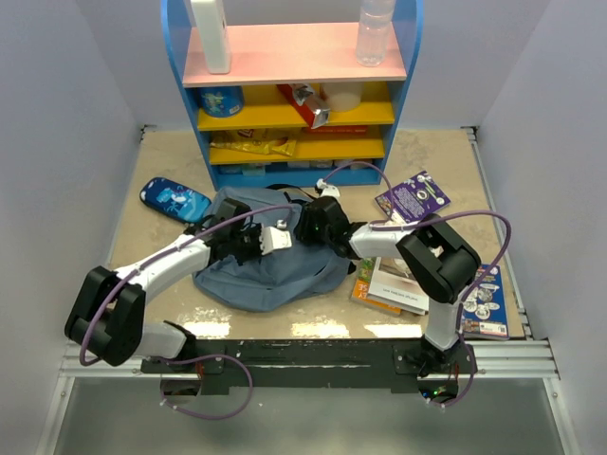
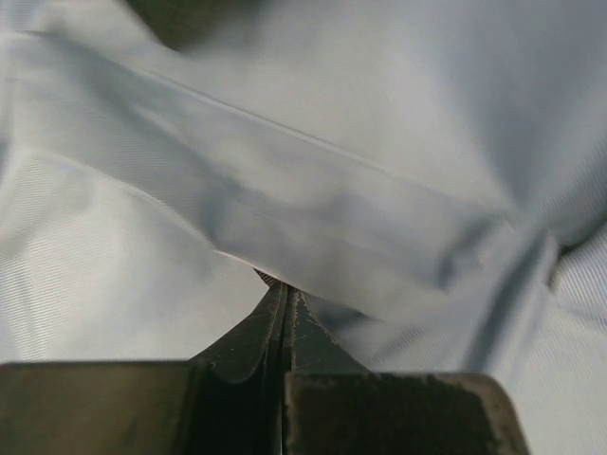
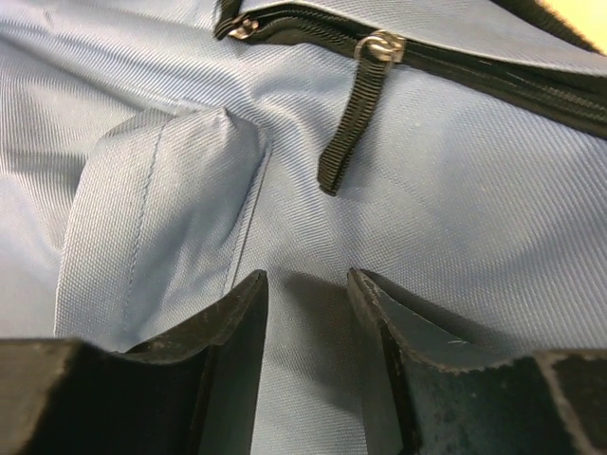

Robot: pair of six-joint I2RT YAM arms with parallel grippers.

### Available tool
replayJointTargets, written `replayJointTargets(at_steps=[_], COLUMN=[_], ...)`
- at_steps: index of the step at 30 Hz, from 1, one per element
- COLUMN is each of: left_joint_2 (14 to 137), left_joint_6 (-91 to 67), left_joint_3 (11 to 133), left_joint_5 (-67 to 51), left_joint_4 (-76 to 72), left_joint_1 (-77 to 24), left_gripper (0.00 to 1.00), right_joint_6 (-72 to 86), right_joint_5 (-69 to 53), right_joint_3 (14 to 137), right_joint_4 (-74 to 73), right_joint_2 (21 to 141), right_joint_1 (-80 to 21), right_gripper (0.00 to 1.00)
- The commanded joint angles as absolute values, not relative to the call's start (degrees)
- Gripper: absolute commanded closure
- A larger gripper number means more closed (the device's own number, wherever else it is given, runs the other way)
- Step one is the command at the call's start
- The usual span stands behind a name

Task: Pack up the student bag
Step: Unzip the student bag at the center of the board.

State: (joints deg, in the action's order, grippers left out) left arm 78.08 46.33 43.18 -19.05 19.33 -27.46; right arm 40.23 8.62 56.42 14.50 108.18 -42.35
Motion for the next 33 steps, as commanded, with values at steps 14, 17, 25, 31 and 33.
replayJointTargets(at_steps=[14,17,25,31,33], left_joint_2=[67.06,67.23,66.10,63.99,63.02], left_joint_6=[53.79,54.57,62.74,64.69,62.33], left_joint_3=[45.79,44.74,49.13,49.66,48.69], left_joint_5=[-23.90,-23.90,-26.72,-26.37,-25.75], left_joint_4=[41.31,40.95,56.93,62.42,59.43], left_joint_1=[-27.69,-27.69,-27.69,-27.69,-27.69], left_gripper=[1.00,1.00,1.00,1.00,0.97], right_joint_6=[42.45,43.07,42.71,43.77,43.33], right_joint_5=[15.73,15.47,16.88,16.35,15.91], right_joint_3=[55.90,55.11,55.98,55.64,54.94], right_joint_4=[0.61,1.23,0.18,1.14,2.02], right_joint_2=[114.79,113.91,114.87,113.56,111.19], right_joint_1=[-39.90,-39.90,-39.11,-38.94,-39.11], right_gripper=[0.62,0.62,0.64,0.61,0.56])
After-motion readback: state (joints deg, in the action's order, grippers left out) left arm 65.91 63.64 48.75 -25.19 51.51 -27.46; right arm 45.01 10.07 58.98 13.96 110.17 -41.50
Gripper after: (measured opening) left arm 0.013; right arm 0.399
